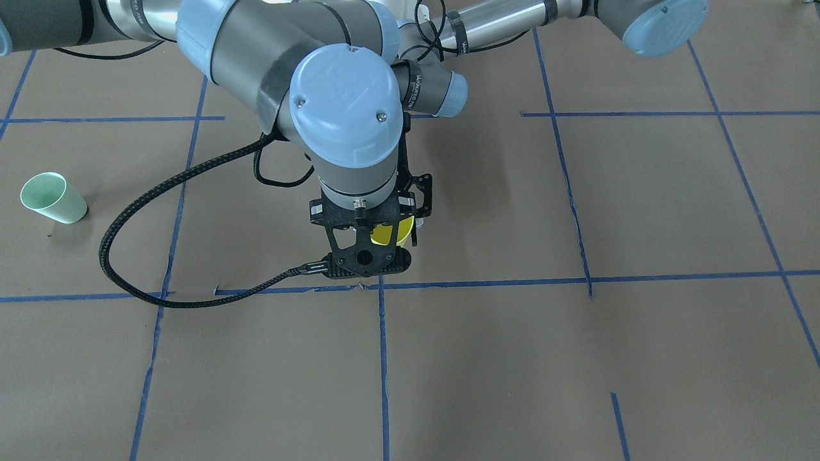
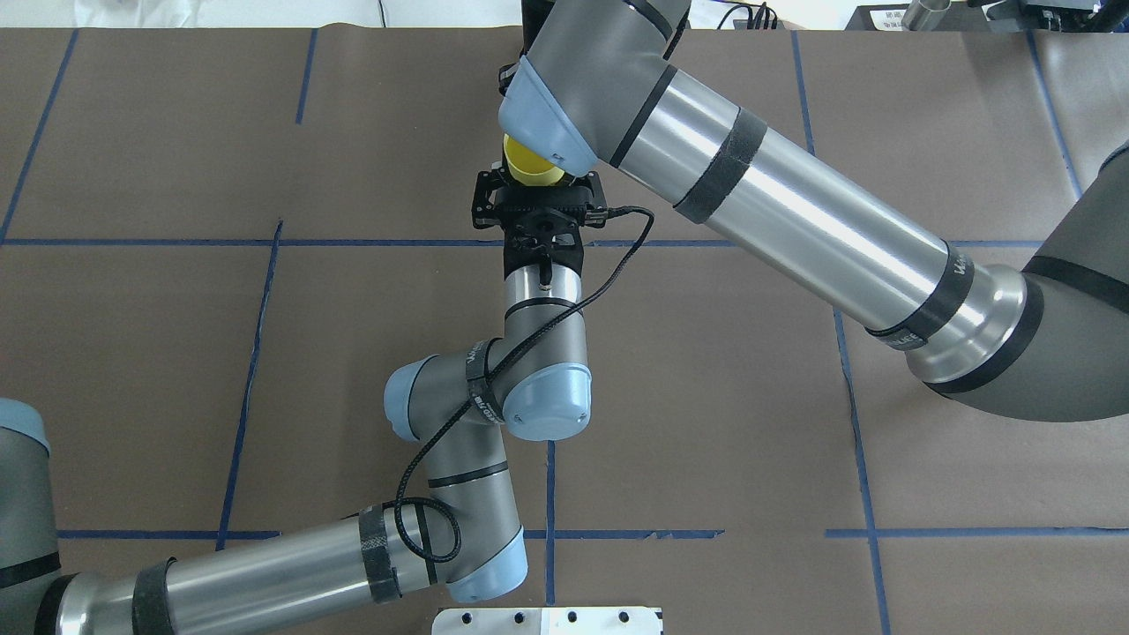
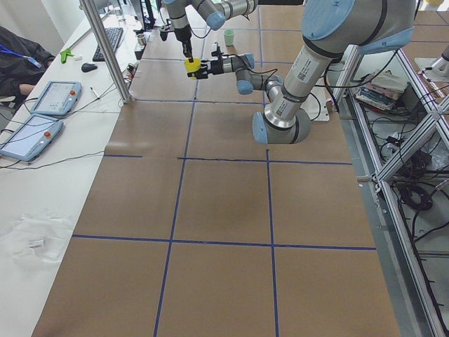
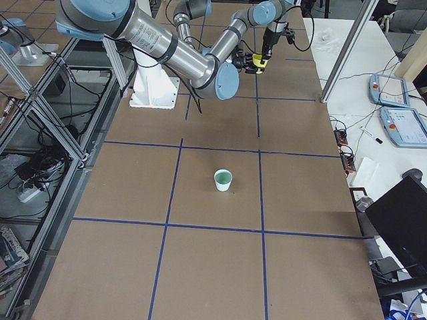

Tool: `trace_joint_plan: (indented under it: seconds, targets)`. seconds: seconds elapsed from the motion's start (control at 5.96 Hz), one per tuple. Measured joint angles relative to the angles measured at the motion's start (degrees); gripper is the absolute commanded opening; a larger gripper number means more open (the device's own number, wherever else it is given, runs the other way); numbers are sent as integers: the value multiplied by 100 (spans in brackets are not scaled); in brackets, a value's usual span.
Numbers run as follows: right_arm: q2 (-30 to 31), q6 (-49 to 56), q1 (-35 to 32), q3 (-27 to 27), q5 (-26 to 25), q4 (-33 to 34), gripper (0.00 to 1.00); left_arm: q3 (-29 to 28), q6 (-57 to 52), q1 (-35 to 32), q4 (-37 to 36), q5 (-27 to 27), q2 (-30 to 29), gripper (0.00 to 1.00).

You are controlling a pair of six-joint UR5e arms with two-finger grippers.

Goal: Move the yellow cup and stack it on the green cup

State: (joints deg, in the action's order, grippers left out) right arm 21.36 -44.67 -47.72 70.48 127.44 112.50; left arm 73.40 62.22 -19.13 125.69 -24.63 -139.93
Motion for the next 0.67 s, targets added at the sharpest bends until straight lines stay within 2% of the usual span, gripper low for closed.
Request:
trace_joint_plan:
  seconds: [0.17, 0.67]
  targets:
    - [-3, -4, 1, 4, 0, 1, 0, 1, -26, -4, -2, -2, 6, 98]
    - [-92, -14, -77, 215, 23, 131, 0, -1, -230, -3, -1, -7, 49, 100]
